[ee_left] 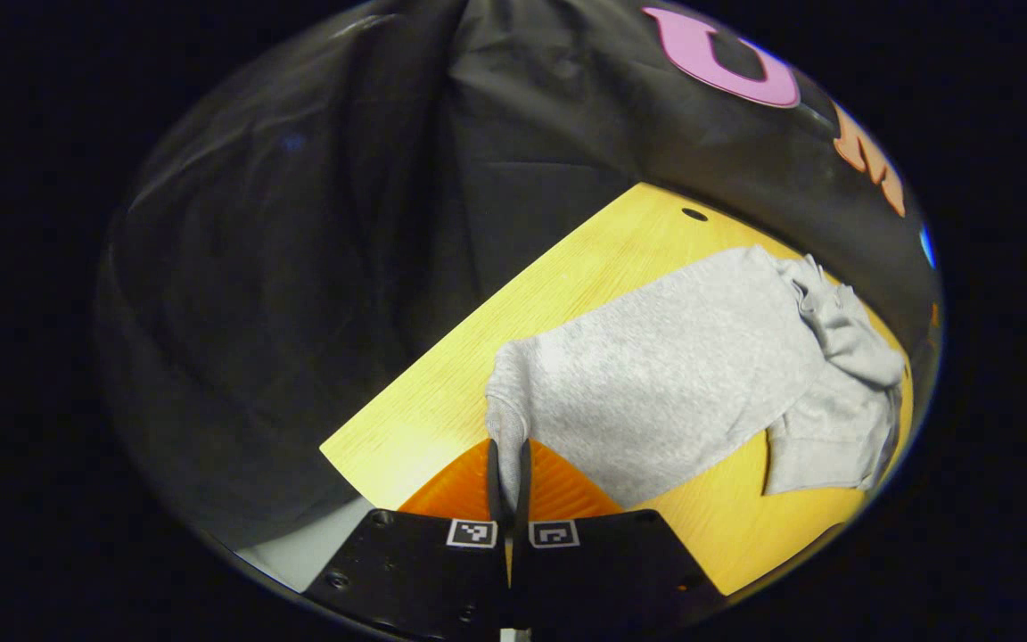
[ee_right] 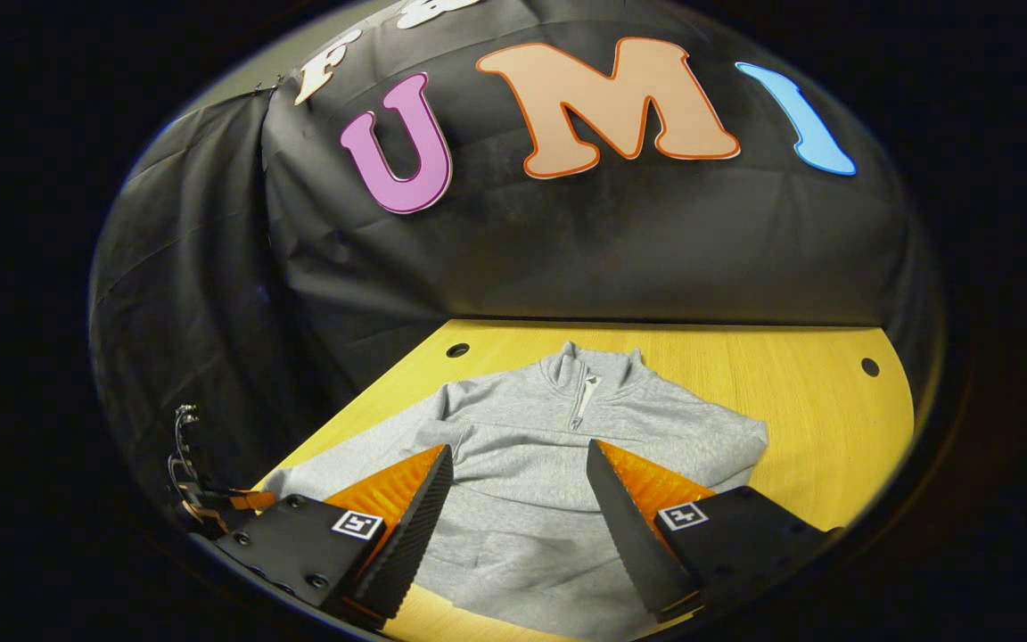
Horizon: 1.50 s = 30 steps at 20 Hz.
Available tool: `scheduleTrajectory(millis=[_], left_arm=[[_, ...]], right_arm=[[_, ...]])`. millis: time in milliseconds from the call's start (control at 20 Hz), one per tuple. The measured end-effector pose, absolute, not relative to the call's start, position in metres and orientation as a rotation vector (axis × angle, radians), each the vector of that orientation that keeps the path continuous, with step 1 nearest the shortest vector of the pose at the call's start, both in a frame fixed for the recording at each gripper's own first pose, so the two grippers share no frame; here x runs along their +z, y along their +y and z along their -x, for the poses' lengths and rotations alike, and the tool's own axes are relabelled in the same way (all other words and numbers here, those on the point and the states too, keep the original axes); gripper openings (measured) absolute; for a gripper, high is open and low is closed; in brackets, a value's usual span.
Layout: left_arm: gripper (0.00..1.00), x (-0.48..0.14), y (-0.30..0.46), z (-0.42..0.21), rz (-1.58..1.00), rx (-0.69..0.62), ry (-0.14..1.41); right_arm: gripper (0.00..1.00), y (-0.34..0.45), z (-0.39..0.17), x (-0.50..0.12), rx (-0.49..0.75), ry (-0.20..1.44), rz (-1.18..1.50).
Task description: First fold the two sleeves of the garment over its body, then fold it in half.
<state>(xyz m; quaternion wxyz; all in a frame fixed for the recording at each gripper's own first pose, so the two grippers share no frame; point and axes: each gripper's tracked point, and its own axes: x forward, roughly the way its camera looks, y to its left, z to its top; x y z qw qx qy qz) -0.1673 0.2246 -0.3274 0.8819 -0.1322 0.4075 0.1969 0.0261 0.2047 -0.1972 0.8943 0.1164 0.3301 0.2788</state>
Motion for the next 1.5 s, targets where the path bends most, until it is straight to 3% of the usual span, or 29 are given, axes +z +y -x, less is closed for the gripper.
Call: scheduleTrajectory(millis=[350,400,550,600,800,900,950,1500], left_arm=[[0.0,-0.26,0.238,0.129,0.285,0.415,0.717],[0.0,-0.249,0.238,0.122,0.283,0.405,0.692],[0.0,-0.219,0.225,0.096,0.286,0.368,0.637],[0.0,-0.209,0.219,0.086,0.289,0.35,0.62],[0.0,-0.171,0.189,0.048,0.253,0.274,0.548],[0.0,-0.156,0.167,0.029,0.22,0.226,0.535],[0.0,-0.15,0.156,0.022,0.212,0.203,0.526],[0.0,-0.093,-0.021,-0.063,0.134,-0.13,0.446]], right_arm=[[0.96,0.177,-0.01,-0.201,0.563,0.698,-0.248],[0.91,0.174,-0.007,-0.202,0.563,0.697,-0.246],[0.91,0.161,-0.001,-0.2,0.552,0.692,-0.247],[0.96,0.159,0.002,-0.2,0.553,0.695,-0.251],[0.91,0.14,0.011,-0.201,0.538,0.69,-0.246],[0.91,0.131,0.017,-0.202,0.528,0.69,-0.245],[0.96,0.126,0.02,-0.204,0.522,0.692,-0.246],[0.96,0.054,0.037,-0.208,0.411,0.674,-0.27]])
